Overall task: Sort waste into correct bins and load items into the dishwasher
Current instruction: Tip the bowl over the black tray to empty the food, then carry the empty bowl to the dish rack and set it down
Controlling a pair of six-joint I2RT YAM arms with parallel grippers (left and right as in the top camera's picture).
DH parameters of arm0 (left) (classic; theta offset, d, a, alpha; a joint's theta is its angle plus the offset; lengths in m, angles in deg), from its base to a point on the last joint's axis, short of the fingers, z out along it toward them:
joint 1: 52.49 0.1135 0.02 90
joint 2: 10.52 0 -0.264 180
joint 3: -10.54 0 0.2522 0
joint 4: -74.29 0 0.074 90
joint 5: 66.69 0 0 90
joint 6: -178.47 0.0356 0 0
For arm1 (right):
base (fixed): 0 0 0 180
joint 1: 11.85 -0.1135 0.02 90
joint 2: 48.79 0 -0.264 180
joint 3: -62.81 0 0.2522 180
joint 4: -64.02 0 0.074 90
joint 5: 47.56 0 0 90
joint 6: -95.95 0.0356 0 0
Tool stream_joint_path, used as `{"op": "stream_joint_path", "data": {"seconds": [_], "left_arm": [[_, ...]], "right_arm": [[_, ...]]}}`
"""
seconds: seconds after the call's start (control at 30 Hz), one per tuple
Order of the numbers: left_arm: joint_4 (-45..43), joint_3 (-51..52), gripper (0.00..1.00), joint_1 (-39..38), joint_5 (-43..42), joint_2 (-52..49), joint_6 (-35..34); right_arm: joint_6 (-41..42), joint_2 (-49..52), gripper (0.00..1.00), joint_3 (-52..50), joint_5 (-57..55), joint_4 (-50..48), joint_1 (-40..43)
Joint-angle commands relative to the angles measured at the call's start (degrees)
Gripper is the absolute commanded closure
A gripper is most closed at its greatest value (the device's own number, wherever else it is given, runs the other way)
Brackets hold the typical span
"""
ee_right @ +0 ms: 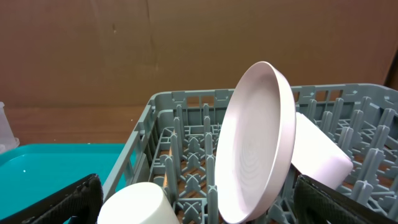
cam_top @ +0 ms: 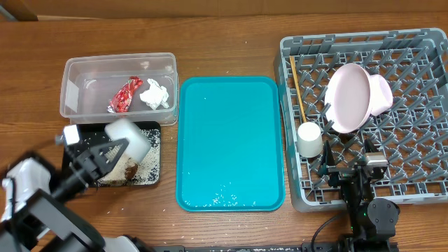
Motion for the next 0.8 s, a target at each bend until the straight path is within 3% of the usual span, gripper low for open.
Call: {"op": "stream_joint_path", "data": {"seconds": [0.0,0.13,0.2,0.27,0.33,0.4,0.63,0.77], "left_arm": [[0.09,-7.63,0.96,-9.92,-1.07,3.56,5.64],[-7.08,-13.64,0.96,-22.67,-5.55,3.41,-3.26],[-16.83,-15.74,0.96,-28.96,-6.67,3.26,-13.66],[-30.64,-17.62,0.96,-35.15,-5.35,2.89,-28.41],[-48.22,-19.26,0.96,-41.81,3.26,2.36,-51.39],[-61.68,-20.2,0.96,-47.71,18.01,2.27,-73.79],[-97.61,-21.07,0.96,-66.75,40.44,0.24,-105.09],[-116.34,-21.07,0.96,-72.94,43.91,-6.56,-119.4]], "right_arm": [[-0.04,-0.44,0.0,-0.57,-0.02,-0.39,0.44],[-0.04,-0.44,0.0,-0.57,-0.02,-0.39,0.44],[-0.04,-0.44,0.0,-0.57,-0.02,-0.39,0.44],[-0.04,-0.44,0.0,-0.57,-0.02,-0.39,0.44],[-0.04,-0.44,0.0,-0.57,-0.02,-0.39,0.44],[-0.04,-0.44,0.0,-0.57,-0.02,-0.42,0.44],[-0.04,-0.44,0.0,-0.57,-0.02,-0.39,0.44],[-0.04,-0.44,0.0,-0.57,-0.02,-0.39,0.44]]}}
